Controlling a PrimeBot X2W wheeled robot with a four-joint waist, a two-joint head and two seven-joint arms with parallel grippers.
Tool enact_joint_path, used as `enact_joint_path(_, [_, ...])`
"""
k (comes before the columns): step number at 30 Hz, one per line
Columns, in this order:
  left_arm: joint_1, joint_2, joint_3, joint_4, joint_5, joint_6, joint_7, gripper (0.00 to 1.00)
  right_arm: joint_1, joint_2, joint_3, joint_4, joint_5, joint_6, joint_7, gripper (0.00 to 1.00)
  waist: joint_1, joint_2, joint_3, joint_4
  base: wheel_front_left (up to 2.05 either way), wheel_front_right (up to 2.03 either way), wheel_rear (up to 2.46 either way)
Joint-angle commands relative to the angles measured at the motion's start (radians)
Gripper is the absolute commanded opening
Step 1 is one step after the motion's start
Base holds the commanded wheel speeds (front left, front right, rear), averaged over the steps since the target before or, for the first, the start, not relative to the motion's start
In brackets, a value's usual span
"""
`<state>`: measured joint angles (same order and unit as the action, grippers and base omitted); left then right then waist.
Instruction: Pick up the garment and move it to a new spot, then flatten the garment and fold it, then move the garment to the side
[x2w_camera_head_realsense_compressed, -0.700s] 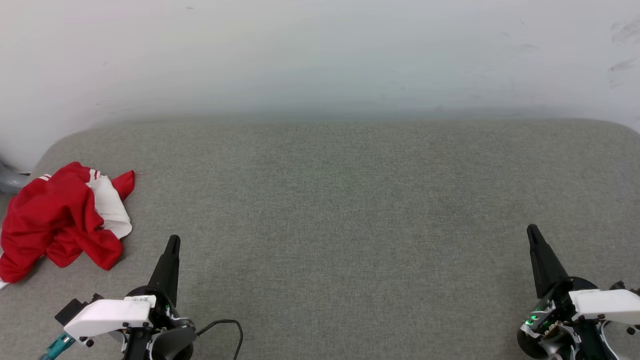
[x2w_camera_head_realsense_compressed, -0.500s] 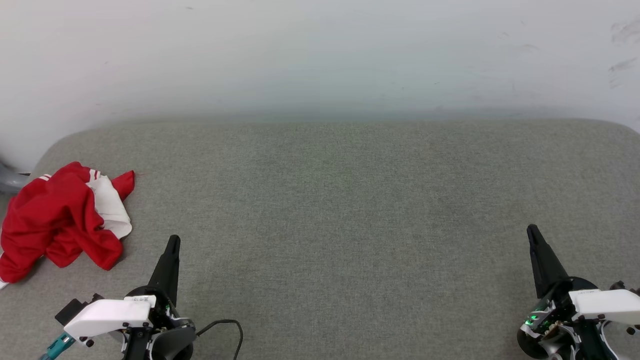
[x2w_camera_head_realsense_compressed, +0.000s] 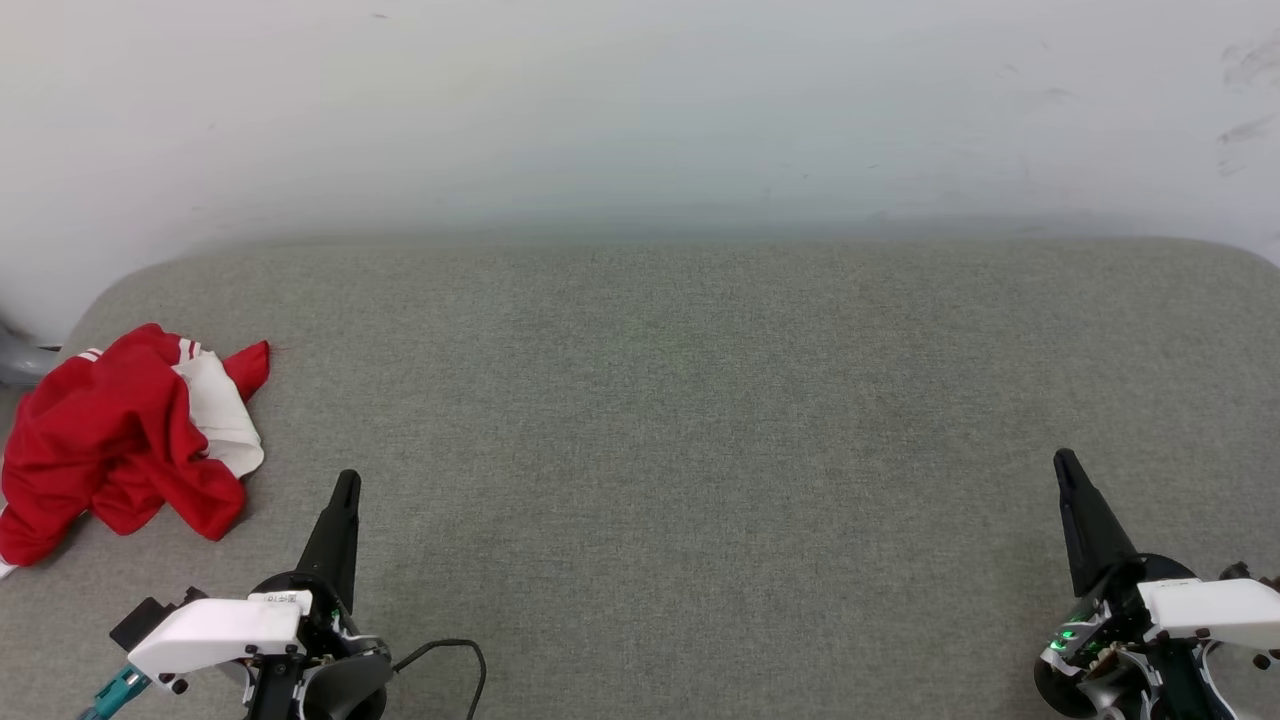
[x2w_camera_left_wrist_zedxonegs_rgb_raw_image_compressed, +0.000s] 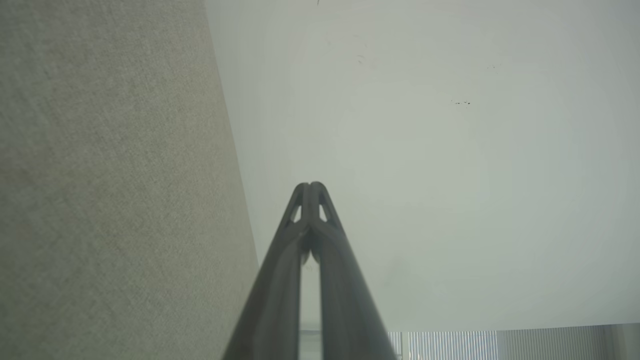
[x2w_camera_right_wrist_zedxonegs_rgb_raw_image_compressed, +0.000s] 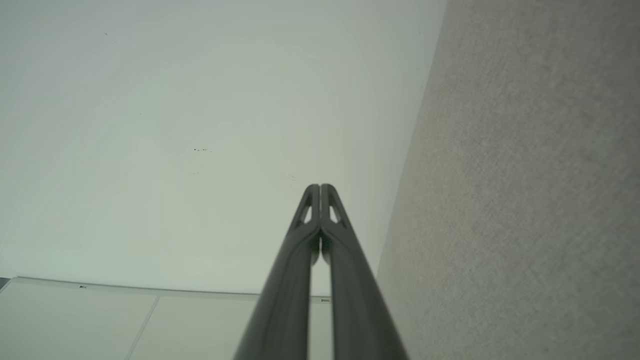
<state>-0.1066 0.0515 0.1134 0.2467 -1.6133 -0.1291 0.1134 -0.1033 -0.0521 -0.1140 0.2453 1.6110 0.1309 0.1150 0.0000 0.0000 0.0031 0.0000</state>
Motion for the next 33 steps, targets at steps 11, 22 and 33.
enact_joint_path(11, [-0.005, -0.002, 0.003, -0.001, 0.001, -0.003, 0.004, 0.00, -0.011, 0.004, 0.000, 0.000, 0.004, 0.000, 0.001, 0.00, 0.0000, 0.0000, 0.000, 0.000, 0.00, 0.00, 0.00])
enact_joint_path(22, [-0.005, -0.002, 0.002, -0.001, 0.001, -0.003, 0.004, 0.00, -0.011, 0.004, 0.000, 0.000, 0.004, 0.000, 0.001, 0.00, 0.0000, 0.0000, 0.000, 0.000, 0.00, 0.00, 0.00])
enact_joint_path(33, [0.031, -0.002, -0.012, 0.016, 0.011, 0.001, -0.023, 1.00, 0.029, 0.000, 0.017, 0.026, -0.018, 0.000, -0.022, 1.00, 0.0000, 0.0000, 0.001, -0.001, 0.00, 0.00, 0.00])
